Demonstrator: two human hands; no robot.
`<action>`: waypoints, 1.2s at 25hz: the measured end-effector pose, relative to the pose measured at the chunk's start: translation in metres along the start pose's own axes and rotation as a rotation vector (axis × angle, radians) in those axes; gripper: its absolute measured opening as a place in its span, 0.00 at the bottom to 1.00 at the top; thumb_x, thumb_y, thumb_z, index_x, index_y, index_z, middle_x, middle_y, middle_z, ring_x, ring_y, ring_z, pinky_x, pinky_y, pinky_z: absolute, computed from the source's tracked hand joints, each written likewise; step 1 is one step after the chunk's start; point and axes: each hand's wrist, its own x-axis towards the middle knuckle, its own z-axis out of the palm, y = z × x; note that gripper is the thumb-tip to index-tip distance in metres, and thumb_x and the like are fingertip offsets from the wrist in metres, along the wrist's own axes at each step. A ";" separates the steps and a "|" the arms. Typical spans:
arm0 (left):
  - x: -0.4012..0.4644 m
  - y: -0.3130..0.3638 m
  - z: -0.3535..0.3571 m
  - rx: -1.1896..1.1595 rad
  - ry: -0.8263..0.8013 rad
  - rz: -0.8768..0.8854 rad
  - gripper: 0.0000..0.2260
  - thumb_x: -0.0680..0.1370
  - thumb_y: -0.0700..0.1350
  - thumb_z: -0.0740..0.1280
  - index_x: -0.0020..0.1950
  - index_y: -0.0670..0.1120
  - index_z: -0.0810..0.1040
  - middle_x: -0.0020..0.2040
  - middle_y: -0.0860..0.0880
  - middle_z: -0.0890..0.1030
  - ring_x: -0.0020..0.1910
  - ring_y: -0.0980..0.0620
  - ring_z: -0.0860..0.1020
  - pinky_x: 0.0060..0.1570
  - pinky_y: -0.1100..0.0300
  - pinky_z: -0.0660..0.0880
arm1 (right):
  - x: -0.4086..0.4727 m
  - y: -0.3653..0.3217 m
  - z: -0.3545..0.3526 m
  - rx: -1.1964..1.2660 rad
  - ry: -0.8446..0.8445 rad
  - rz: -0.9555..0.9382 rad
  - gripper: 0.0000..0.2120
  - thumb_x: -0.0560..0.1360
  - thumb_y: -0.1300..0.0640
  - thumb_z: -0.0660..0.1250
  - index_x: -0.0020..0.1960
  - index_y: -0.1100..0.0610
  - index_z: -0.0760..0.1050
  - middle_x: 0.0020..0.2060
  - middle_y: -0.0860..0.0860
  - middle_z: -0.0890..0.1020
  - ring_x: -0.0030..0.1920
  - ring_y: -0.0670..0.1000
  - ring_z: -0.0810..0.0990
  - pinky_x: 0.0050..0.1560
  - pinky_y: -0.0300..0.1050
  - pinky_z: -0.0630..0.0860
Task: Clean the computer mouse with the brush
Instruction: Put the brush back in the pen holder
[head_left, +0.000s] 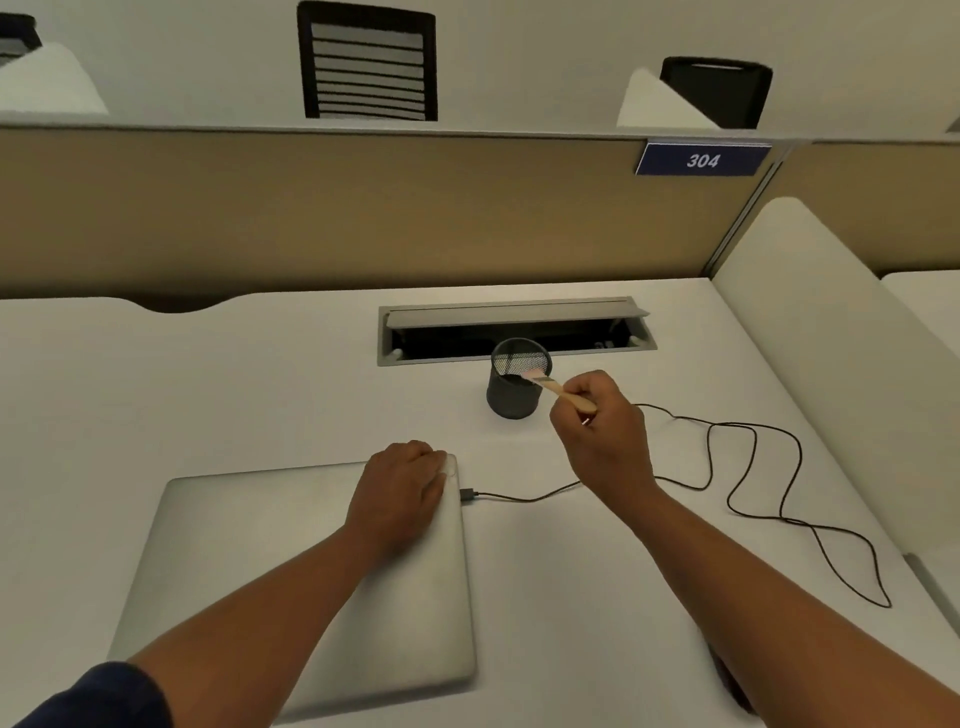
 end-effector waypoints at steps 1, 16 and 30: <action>0.004 -0.004 0.001 -0.026 0.014 0.007 0.16 0.81 0.50 0.61 0.57 0.46 0.85 0.51 0.48 0.84 0.44 0.43 0.81 0.46 0.51 0.77 | 0.013 -0.002 0.004 -0.019 0.001 -0.023 0.03 0.78 0.61 0.66 0.47 0.54 0.75 0.31 0.47 0.77 0.29 0.43 0.73 0.28 0.33 0.68; 0.013 -0.023 0.025 -0.112 0.148 -0.037 0.15 0.80 0.54 0.60 0.52 0.49 0.84 0.46 0.53 0.80 0.42 0.47 0.77 0.46 0.53 0.75 | 0.101 0.030 0.059 -0.497 -0.167 -0.025 0.11 0.81 0.53 0.66 0.57 0.55 0.83 0.49 0.55 0.86 0.44 0.51 0.80 0.46 0.42 0.80; 0.013 -0.019 0.022 -0.100 0.155 -0.033 0.14 0.80 0.54 0.61 0.51 0.49 0.84 0.46 0.53 0.79 0.42 0.47 0.76 0.45 0.54 0.75 | 0.102 0.033 0.068 -0.730 -0.250 -0.058 0.15 0.83 0.48 0.57 0.57 0.53 0.79 0.52 0.53 0.83 0.49 0.51 0.72 0.44 0.44 0.73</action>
